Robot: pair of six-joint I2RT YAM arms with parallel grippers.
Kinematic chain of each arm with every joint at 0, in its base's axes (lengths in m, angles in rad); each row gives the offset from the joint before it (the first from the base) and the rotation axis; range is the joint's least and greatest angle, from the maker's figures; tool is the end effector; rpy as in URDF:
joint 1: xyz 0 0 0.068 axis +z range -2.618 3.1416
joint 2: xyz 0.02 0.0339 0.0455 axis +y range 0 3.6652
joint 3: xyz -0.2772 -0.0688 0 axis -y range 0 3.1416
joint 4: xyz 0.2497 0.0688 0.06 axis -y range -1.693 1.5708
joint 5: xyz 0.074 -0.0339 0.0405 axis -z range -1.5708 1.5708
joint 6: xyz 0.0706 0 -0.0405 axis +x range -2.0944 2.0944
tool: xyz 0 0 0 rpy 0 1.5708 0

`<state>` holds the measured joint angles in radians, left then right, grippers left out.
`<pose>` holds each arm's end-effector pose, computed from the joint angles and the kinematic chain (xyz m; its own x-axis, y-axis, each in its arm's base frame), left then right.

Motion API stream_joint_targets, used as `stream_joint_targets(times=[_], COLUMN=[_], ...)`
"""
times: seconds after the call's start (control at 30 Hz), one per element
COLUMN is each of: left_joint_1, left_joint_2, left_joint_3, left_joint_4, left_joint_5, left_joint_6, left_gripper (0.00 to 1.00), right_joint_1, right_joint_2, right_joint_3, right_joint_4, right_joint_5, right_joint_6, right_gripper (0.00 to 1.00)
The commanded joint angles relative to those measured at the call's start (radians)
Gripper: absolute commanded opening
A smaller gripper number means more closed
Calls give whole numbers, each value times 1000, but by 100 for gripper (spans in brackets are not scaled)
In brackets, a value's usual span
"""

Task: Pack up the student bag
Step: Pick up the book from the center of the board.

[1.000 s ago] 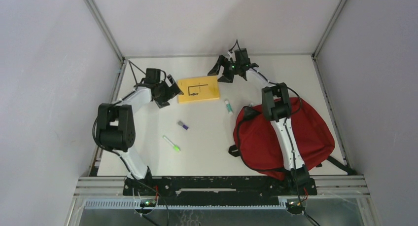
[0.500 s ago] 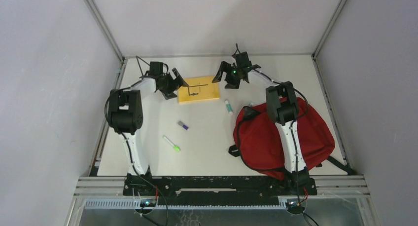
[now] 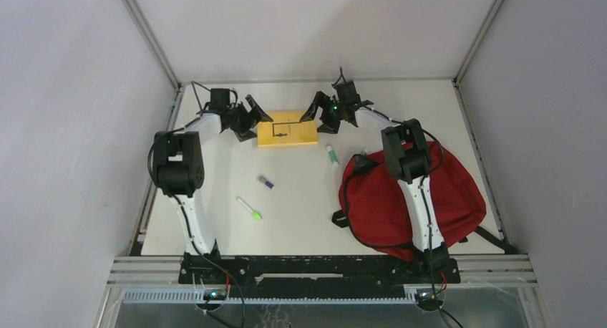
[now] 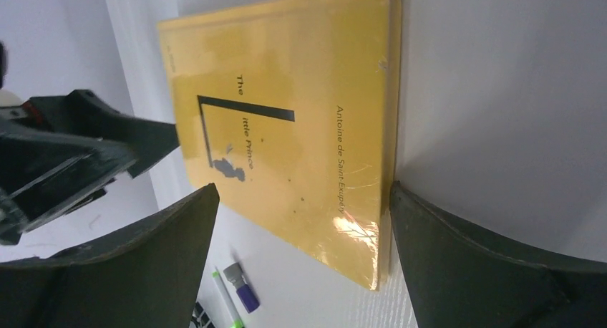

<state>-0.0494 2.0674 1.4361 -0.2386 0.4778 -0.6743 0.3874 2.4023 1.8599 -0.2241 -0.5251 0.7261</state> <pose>0.4750 -0.0560 0.1538 -0.8086 -0.5151 -0.2843 -0.2110 0.7049 -0.6772 0.5116 0.2470 0.1291 -0.9193 0.2454 -0.3078 -0.0680 0.6710 0.7383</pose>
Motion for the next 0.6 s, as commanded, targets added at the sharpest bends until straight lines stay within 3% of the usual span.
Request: stream_joint_targets(times=[0.0, 0.17, 0.37, 0.57], left_joint_1=[-26, -26, -26, -28], left_joint_2=[-201, -257, -251, -210], left_joint_3=[-63, -171, -322, -357], left_joint_4=[195, 413, 835, 899], left_joint_5=[184, 255, 312, 329], left_joint_6=[-132, -267, -533, -567], left_gripper=[95, 94, 91, 87], right_joint_1=[54, 57, 62, 65], right_joint_2=[38, 43, 47, 50], right_joint_3=[-19, -45, -48, -46], right_joint_4=[23, 42, 49, 52], right_joint_5=[-71, -83, -95, -105], right_joint_6=[46, 59, 64, 62], right_gripper=[97, 97, 97, 97])
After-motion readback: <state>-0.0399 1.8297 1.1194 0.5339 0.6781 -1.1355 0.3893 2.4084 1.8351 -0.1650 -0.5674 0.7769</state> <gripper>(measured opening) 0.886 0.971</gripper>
